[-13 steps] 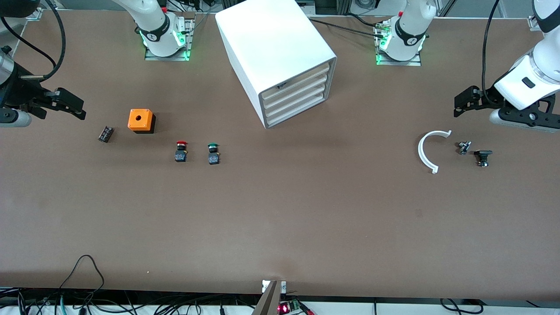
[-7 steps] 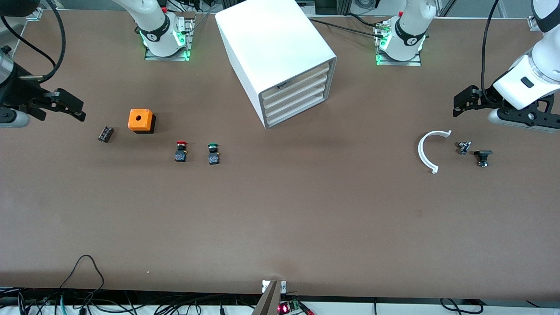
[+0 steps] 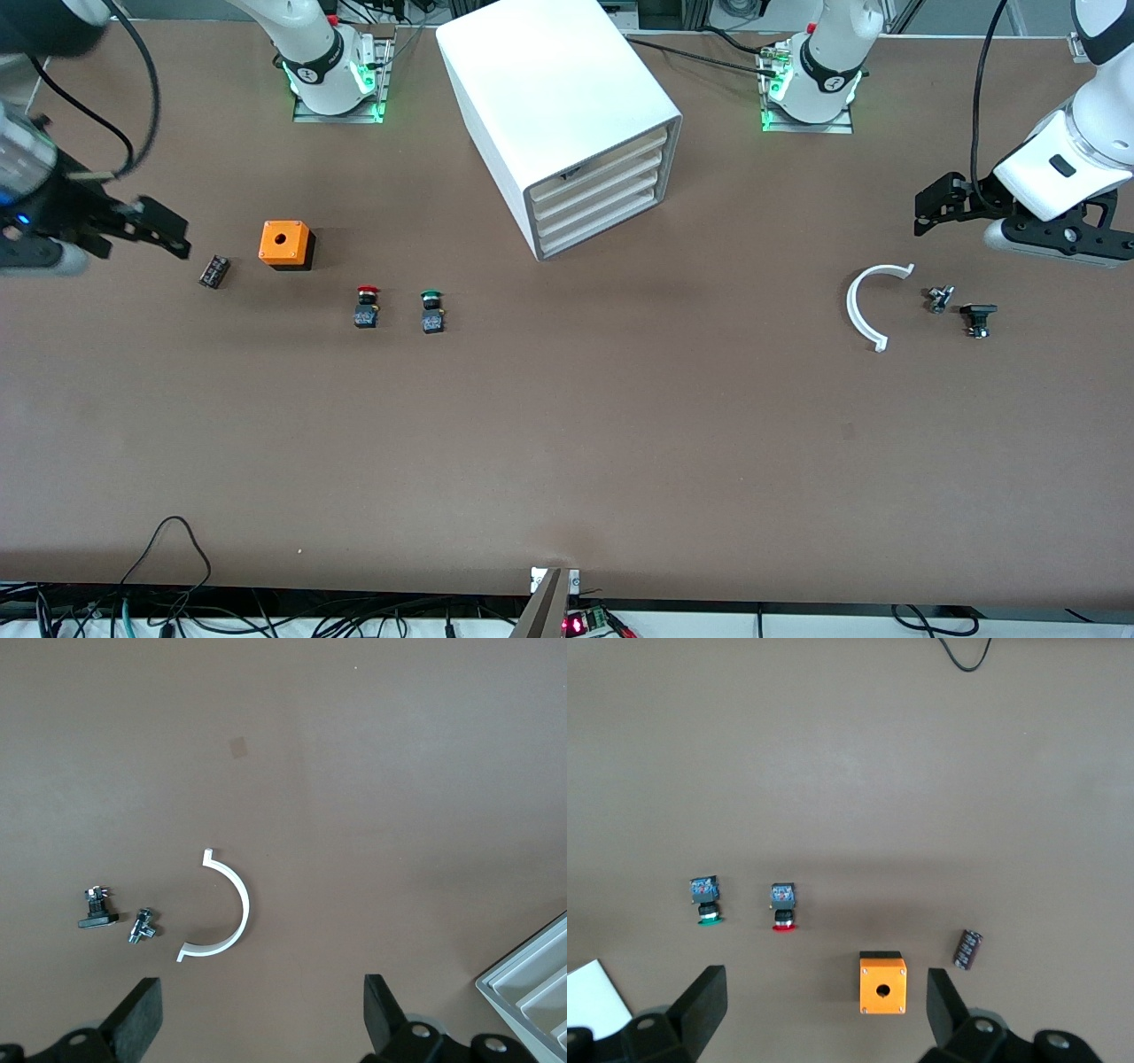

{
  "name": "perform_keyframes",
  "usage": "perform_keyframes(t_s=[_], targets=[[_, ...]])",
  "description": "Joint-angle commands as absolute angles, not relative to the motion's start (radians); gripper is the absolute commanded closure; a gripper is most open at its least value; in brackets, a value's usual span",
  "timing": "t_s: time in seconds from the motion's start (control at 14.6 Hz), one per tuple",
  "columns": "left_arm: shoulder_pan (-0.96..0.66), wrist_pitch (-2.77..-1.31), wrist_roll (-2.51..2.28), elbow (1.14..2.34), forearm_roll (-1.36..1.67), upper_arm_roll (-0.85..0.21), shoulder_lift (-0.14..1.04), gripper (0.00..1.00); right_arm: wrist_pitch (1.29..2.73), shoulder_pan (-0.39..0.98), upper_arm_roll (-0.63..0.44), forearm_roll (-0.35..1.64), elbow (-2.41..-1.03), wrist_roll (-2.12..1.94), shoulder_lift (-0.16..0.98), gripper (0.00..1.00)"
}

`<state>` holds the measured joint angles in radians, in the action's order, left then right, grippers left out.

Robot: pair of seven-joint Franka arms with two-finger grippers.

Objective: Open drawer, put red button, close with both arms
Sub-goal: 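Move the right gripper toward the red-capped push button, then grasp the red button with the right gripper while the left gripper reaches the drawer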

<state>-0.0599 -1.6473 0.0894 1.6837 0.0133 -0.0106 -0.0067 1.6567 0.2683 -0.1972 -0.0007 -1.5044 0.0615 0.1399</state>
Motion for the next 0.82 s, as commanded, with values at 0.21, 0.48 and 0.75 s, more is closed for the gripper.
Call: perform_keyframes(t_s=[0.21,0.48,0.75], targets=[[-0.058,-1.577,0.115,1.675,0.006,-0.014,-0.011,0.0,1.698,0.273,-0.198,0.06,-1.508,0.063,0.244,0.0],[-0.051,-1.559,0.114,1.675,0.107,-0.012,0.024,0.0,1.793,0.356,-0.192,0.112,-1.526,0.084,0.334,0.0],[-0.043,-1.383,0.123,1.674,0.302,-0.008,0.032,0.0,1.865,0.388,-0.19,0.121,-1.572,0.086,0.425,0.0]])
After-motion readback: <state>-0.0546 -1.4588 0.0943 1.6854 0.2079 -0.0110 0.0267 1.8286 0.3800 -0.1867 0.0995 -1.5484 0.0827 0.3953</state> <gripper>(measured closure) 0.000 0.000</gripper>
